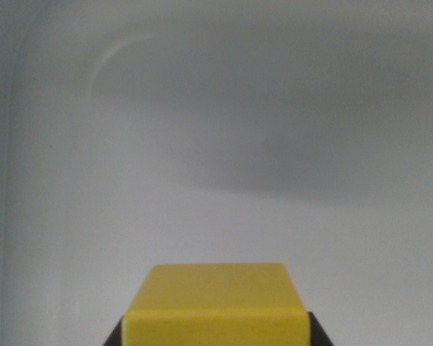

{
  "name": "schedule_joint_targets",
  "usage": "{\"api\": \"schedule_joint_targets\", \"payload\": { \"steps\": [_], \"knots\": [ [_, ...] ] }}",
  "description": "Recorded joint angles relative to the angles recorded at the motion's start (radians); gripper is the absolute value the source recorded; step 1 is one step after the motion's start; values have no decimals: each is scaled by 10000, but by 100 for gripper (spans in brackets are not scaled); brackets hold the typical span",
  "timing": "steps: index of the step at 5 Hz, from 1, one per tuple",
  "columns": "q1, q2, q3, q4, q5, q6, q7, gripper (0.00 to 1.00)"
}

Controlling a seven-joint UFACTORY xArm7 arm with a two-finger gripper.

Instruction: Pick yellow cube

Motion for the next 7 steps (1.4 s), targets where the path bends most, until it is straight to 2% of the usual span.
{"api": "schedule_joint_targets", "payload": {
  "steps": [1, 2, 3, 4, 5, 6, 7],
  "knots": [
    [-10, -166, 11, 301, 28, 465, -12, 100],
    [-10, -166, 11, 301, 28, 465, -12, 100],
    [-19, -334, 22, 605, 57, 937, -25, 100],
    [-19, -334, 22, 605, 57, 937, -25, 100],
    [-29, -504, 33, 914, 86, 1413, -37, 100],
    [-29, -504, 33, 914, 86, 1413, -37, 100],
    [-39, -666, 43, 1207, 113, 1867, -49, 100]
  ]
}}
